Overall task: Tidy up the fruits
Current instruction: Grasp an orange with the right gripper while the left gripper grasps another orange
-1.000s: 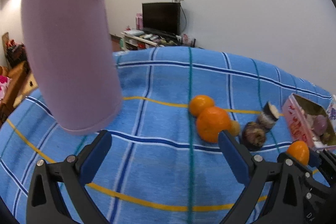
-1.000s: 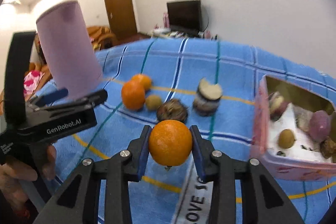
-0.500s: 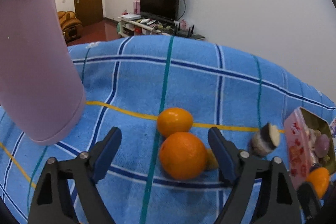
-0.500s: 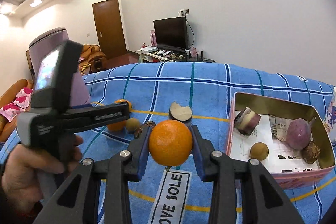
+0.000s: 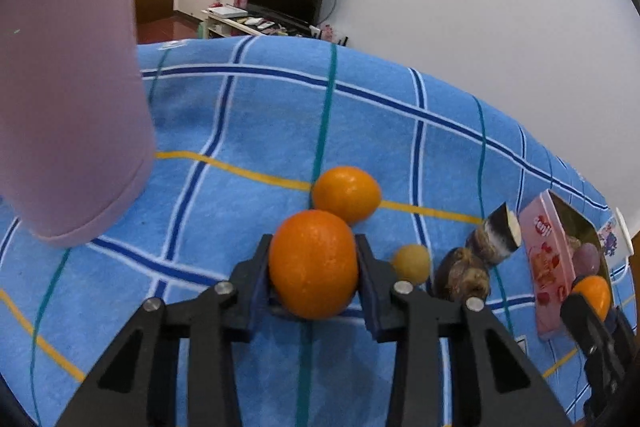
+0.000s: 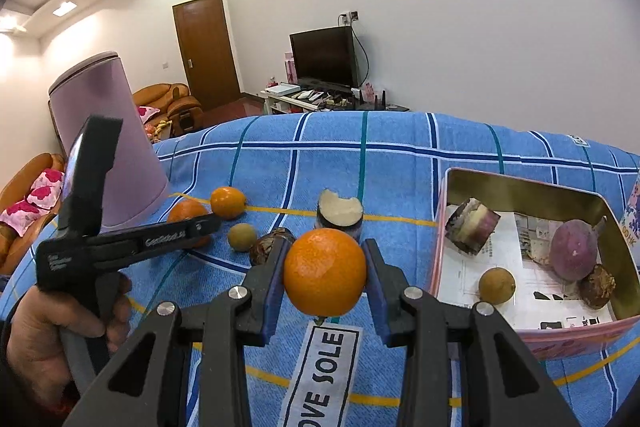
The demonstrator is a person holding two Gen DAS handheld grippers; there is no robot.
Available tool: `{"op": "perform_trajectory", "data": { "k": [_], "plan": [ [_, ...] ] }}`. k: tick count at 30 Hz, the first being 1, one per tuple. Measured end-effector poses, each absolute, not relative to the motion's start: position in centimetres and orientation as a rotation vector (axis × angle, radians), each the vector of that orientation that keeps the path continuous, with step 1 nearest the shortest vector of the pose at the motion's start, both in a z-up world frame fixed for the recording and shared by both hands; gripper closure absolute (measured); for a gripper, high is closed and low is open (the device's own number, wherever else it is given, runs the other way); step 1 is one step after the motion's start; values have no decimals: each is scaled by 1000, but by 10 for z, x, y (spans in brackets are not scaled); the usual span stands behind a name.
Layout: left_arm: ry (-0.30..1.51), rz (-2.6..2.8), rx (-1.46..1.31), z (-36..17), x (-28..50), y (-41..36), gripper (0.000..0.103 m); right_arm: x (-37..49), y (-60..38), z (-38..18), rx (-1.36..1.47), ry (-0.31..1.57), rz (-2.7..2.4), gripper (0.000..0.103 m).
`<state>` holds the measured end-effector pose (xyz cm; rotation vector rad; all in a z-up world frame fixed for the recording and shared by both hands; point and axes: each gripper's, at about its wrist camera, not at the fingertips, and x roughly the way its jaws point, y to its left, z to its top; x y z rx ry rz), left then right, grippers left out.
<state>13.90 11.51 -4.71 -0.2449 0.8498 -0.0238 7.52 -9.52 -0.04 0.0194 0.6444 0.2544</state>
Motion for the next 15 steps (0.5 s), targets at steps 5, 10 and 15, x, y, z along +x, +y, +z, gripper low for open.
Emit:
{"op": "perform_trajectory", "data": {
  "k": [5, 10, 15],
  "plan": [
    [814, -1, -318, -46, 119, 130, 64, 73, -95, 0, 16, 632, 270, 64],
    [685, 45, -297, -32, 89, 127, 64, 68, -90, 3, -4, 592, 302, 64],
    [589, 84, -203, -18, 61, 114, 64, 61, -83, 5, -62, 550, 277, 64]
  ]
}}
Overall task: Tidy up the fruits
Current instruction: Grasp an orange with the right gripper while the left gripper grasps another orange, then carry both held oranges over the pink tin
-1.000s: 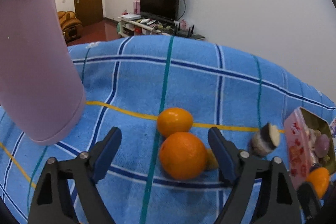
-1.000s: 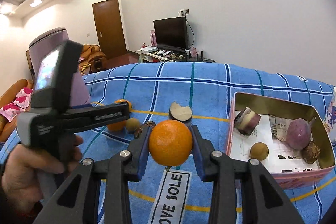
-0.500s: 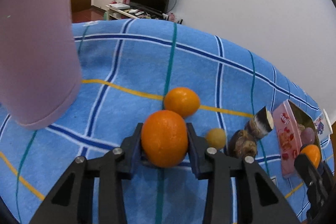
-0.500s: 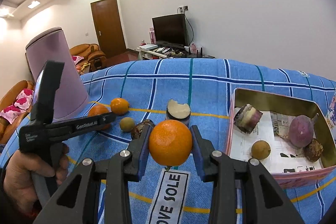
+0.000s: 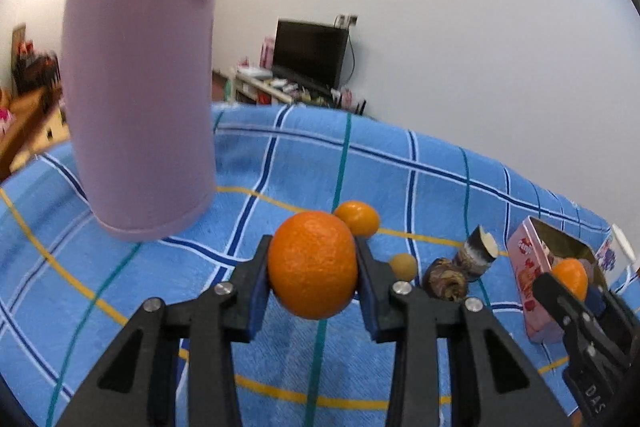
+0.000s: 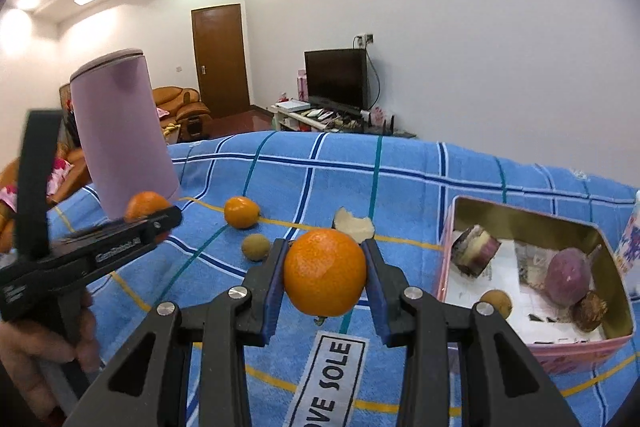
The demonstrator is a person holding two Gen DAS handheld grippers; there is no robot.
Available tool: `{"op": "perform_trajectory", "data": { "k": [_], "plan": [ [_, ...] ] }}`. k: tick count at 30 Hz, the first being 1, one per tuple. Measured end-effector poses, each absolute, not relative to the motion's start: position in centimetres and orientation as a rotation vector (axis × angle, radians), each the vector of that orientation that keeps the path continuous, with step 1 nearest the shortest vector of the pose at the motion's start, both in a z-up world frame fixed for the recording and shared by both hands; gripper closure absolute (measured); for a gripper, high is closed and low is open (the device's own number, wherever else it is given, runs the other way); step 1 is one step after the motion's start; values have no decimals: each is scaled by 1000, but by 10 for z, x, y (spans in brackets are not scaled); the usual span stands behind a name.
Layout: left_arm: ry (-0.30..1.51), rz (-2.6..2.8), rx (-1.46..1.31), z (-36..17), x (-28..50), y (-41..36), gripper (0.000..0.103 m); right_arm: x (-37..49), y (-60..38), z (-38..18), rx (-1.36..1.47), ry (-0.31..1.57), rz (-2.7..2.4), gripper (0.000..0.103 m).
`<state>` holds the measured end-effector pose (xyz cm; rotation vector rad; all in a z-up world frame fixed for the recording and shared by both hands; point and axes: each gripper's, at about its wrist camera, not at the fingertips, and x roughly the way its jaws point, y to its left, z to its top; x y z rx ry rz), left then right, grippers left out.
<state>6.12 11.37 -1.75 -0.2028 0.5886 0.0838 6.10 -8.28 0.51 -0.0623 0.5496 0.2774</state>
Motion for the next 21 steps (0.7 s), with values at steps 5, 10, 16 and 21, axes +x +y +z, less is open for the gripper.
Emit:
{"op": "perform_trajectory", "data": {
  "k": [5, 10, 16, 21],
  "plan": [
    [538, 108, -119, -6, 52, 98, 64, 57, -79, 5, -96, 531, 266, 64],
    [525, 113, -85, -3, 50, 89, 64, 53, -77, 6, -114, 520, 267, 64],
    [525, 117, -75, -2, 44, 85, 64, 49, -81, 5, -123, 524, 264, 64],
    [523, 113, -58, -1, 40, 79, 64, 45, -86, 5, -129, 524, 257, 64]
  ]
}}
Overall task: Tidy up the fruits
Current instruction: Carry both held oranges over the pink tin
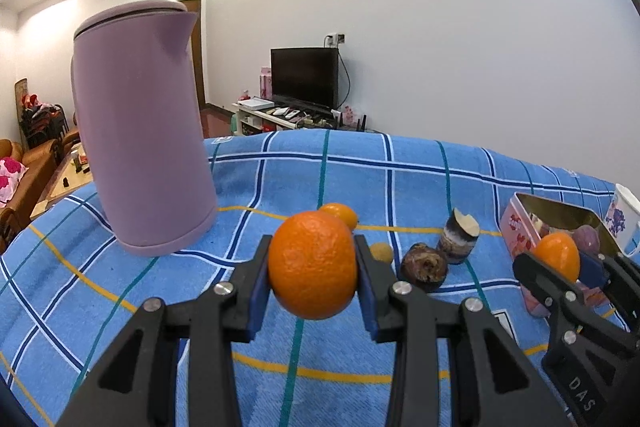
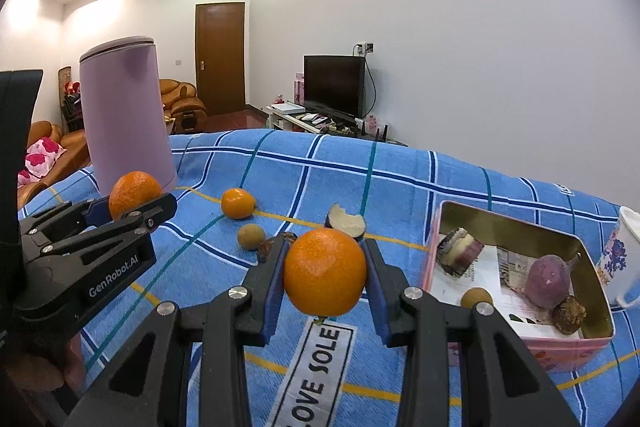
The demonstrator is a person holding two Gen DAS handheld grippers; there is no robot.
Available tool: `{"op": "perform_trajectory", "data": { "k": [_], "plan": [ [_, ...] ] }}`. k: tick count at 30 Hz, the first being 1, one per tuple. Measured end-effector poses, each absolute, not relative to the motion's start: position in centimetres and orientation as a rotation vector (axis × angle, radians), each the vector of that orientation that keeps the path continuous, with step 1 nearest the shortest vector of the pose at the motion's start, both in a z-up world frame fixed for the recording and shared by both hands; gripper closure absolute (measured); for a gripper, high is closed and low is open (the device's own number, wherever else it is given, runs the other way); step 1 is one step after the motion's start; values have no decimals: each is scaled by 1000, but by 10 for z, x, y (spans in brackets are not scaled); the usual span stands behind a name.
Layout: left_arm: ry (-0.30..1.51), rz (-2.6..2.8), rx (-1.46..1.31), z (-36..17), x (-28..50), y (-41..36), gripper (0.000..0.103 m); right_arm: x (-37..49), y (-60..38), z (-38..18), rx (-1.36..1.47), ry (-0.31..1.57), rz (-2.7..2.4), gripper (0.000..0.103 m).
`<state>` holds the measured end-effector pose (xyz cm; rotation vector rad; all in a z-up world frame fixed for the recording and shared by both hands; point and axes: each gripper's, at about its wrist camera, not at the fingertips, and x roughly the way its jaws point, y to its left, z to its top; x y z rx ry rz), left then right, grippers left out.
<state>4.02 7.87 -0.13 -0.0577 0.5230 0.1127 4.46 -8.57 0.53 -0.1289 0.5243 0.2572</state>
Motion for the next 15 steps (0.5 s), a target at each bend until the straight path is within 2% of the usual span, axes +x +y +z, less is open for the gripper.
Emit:
{"op": "perform_trajectory", "data": {
  "k": [15],
  "plan": [
    [524, 80, -12, -1, 33, 52, 64, 28, -112, 9, -160, 514, 214, 64]
  ]
}}
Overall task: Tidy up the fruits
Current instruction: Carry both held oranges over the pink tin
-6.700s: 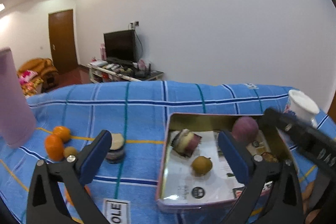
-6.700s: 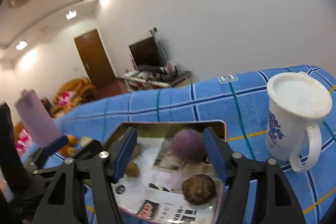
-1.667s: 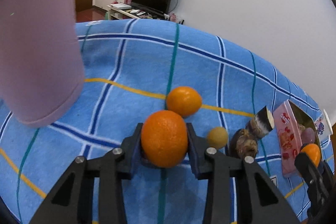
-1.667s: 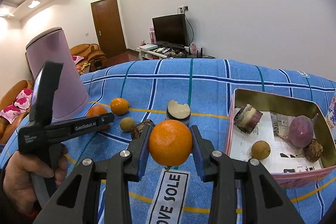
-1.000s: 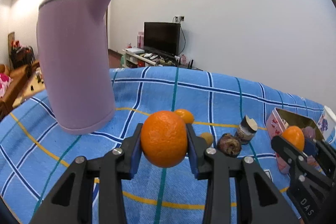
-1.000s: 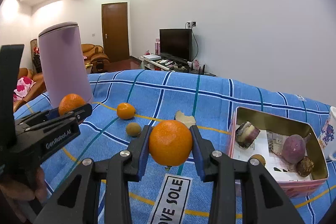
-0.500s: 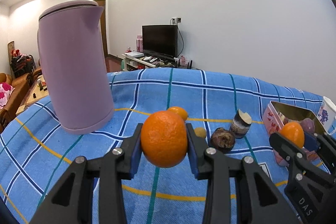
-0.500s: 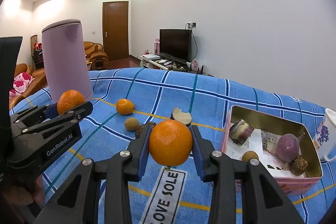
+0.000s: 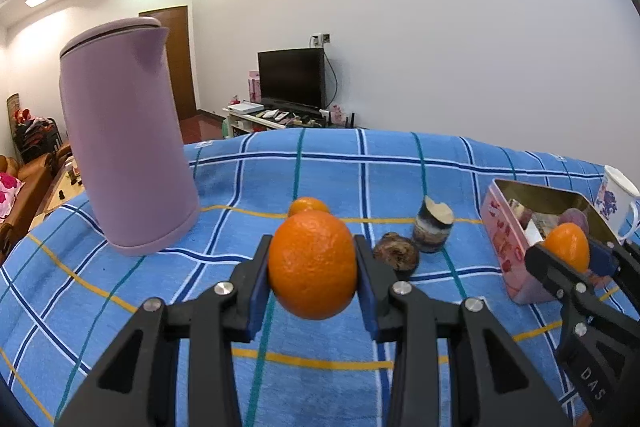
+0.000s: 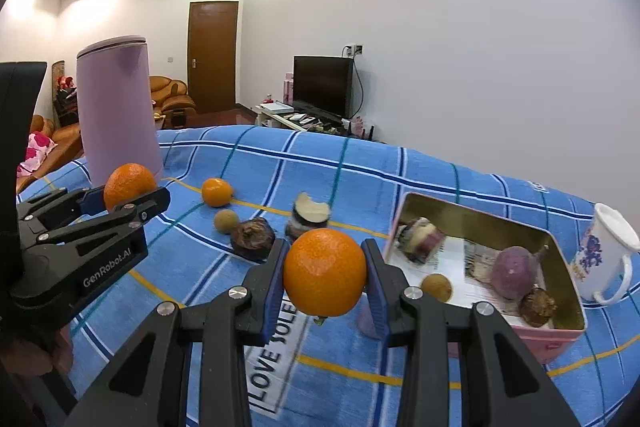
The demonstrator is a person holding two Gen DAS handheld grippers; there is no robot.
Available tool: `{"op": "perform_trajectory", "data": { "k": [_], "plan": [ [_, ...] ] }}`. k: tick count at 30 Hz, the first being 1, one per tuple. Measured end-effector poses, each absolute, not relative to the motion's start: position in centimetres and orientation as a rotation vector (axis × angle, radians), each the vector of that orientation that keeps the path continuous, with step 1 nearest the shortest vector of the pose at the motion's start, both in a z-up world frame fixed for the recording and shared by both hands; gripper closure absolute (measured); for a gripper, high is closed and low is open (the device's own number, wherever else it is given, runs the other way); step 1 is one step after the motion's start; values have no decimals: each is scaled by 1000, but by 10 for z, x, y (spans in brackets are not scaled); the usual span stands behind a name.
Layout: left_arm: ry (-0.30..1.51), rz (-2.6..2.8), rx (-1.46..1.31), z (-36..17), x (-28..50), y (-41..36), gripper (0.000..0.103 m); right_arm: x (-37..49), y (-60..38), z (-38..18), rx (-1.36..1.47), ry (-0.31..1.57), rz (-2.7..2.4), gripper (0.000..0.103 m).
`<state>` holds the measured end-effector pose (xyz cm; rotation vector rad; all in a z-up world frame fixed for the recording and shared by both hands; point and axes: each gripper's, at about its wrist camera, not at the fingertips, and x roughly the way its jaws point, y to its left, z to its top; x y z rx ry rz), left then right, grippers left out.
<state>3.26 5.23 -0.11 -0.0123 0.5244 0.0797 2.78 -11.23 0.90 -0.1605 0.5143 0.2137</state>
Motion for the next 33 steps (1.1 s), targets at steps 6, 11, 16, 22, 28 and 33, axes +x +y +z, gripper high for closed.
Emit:
{"op": "perform_trajectory", "data": {
  "k": [6, 11, 16, 22, 28, 33],
  "plan": [
    [527, 55, 9, -2, 30, 37, 64, 25, -128, 11, -170, 510, 188, 64],
    [534, 33, 11, -2, 30, 26, 64, 24, -141, 12, -169, 510, 169, 64],
    [544, 13, 18, -3, 31, 15, 64, 24, -153, 12, -177, 509, 153, 64],
    [549, -14, 34, -2, 31, 1, 64, 23, -169, 12, -173, 509, 130, 64],
    [552, -40, 48, -2, 31, -15, 64, 24, -184, 13, -172, 509, 104, 64],
    [550, -67, 68, -1, 31, -33, 64, 25, -197, 14, -168, 510, 83, 64]
  ]
}}
